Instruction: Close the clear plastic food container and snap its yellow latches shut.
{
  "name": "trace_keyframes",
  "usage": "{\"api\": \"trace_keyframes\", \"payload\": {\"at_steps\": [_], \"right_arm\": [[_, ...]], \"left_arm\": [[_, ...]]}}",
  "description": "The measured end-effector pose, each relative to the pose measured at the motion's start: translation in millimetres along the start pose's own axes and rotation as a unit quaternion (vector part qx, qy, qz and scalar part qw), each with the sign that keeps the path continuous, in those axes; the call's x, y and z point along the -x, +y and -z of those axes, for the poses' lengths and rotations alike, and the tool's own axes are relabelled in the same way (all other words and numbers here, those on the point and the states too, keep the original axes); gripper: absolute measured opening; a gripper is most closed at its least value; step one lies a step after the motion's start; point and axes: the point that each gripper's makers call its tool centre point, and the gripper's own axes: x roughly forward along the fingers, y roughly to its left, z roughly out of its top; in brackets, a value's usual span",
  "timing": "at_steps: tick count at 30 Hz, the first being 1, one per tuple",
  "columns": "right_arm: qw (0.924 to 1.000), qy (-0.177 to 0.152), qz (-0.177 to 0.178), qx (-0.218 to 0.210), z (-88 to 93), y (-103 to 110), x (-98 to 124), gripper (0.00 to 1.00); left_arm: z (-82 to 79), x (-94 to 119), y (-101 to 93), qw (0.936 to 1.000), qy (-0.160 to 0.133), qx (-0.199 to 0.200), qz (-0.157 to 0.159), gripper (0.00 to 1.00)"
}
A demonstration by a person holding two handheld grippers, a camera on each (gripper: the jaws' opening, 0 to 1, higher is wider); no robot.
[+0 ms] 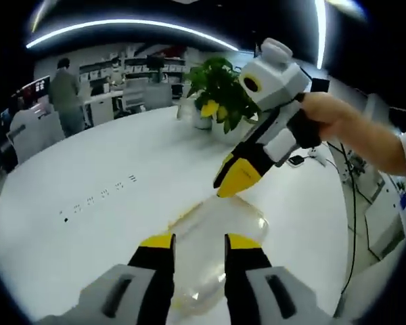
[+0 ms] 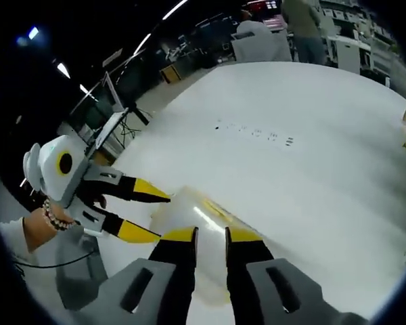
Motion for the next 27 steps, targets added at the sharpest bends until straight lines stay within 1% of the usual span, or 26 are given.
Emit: {"api": "trace_keyframes", "payload": {"at_steps": [2,3,5,6,8,11,14,16,18,21,26,27], "right_arm": [[1.0,0.002,-0.005,-0.001,1.6,5.2,-5.3,0.11],[1.0,0.004,-0.007,0.0,2.4,7.5,-8.2,0.11],[0.9999,0.007,-0.009,0.003,2.9,9.5,-12.4,0.11],[0.9999,0.01,-0.01,0.004,3.2,10.3,-15.6,0.1],[0.9997,0.016,-0.015,0.007,7.7,15.6,-19.6,0.1],[0.9996,0.021,-0.016,0.012,7.0,14.2,-27.7,0.08],[0.9993,0.031,-0.013,0.015,12.0,16.9,-34.3,0.07],[0.9991,0.035,-0.016,0.017,10.3,14.6,-38.7,0.07],[0.9989,0.039,-0.018,0.017,13.3,15.6,-40.9,0.06],[0.9986,0.045,-0.02,0.019,19.1,18.6,-41.4,0.06],[0.9982,0.05,-0.025,0.023,23.2,22.5,-41.8,0.04],[0.998,0.052,-0.025,0.026,24.4,23.3,-41.4,0.04]], "left_arm": [[3.8,-6.5,-6.1,0.9999,0.004,0.006,0.009,0.14],[5.5,-9.8,-6.1,0.9999,0.006,0.013,0.007,0.09],[4.9,-14.7,-5.2,0.9997,0.002,0.025,0.008,0.08],[5.4,-17.8,-6.2,0.9994,-0.001,0.032,0.014,0.08],[7.0,-22.3,-6.4,0.9993,-0.001,0.032,0.018,0.07],[7.7,-25.7,-3.4,0.9995,-0.003,0.028,0.01,0.0],[10.2,-27.6,-2.6,0.999,-0.007,0.043,0.01,0.0],[11.8,-27.7,-3.6,0.9989,-0.008,0.044,0.012,0.0],[14.7,-27.3,-3.9,0.9991,-0.003,0.04,0.01,0.0],[20.0,-27.1,-4.7,0.9992,0.009,0.039,0.007,0.0],[21.2,-25.0,-13.6,0.999,0.006,0.041,0.015,0.0],[21.1,-24.6,-14.8,0.9988,0.005,0.046,0.016,0.0]]}}
